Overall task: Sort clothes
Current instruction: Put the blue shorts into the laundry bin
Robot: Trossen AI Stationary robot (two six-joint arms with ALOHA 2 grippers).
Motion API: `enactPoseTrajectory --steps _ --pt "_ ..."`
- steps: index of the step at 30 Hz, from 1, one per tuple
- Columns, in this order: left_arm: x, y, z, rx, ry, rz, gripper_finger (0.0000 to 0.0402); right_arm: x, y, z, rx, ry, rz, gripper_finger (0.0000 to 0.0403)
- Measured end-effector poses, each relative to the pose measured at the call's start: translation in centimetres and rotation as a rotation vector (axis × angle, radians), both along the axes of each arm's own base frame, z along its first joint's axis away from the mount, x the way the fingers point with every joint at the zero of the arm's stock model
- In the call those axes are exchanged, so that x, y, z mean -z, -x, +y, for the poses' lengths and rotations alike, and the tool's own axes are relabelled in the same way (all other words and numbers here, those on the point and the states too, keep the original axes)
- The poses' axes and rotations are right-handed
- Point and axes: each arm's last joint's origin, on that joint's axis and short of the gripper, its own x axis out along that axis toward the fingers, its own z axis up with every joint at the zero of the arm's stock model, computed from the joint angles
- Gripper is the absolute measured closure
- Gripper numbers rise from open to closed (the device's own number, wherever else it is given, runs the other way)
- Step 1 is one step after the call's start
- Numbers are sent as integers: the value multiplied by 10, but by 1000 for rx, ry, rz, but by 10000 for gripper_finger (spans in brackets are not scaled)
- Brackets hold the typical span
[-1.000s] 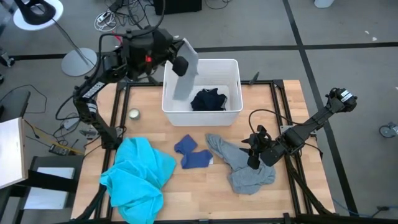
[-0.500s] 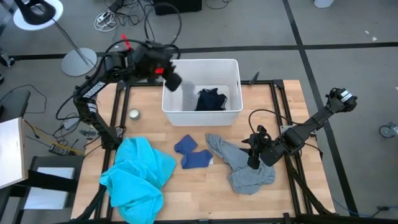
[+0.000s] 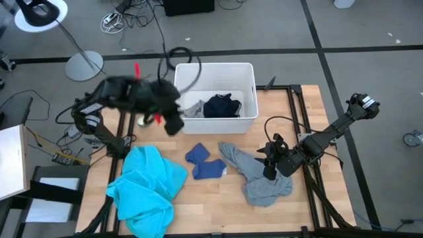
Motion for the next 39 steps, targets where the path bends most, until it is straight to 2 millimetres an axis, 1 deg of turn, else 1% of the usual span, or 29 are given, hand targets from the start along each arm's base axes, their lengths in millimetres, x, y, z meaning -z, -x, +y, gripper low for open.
enactPoseTrajectory --steps 4,8,14,19,22,26,30,33,34,36,38,39 --pt "14 0 -43 50 4 25 278 0 0 0 0 -1 -1 237" --pt "44 1 -80 33 -20 83 277 0 0 0 -1 -5 -1 237" --pt "105 8 -123 -27 -21 220 277 0 -1 1 5 -20 -1 237" --pt "168 21 -150 -87 0 361 277 0 -1 1 5 -24 -7 237" --pt "205 31 -158 -150 37 417 277 0 -1 1 5 -25 -9 237" --pt "252 42 -169 -175 88 411 277 -1 -2 1 6 -31 -17 237" --pt "296 50 -168 -162 176 442 277 -1 -2 2 6 -33 -21 237" --pt "327 54 -166 -134 255 407 277 -1 -2 2 6 -34 -21 237" --pt "336 56 -164 -119 270 395 278 -1 -2 2 6 -33 -21 237" --pt "346 56 -160 -106 324 372 289 -1 -2 2 6 -35 -24 237" --pt "349 54 -157 -117 356 366 324 -1 -2 2 6 -38 -28 237" --pt "348 53 -156 -114 353 368 352 -2 -3 2 7 -39 -30 237"
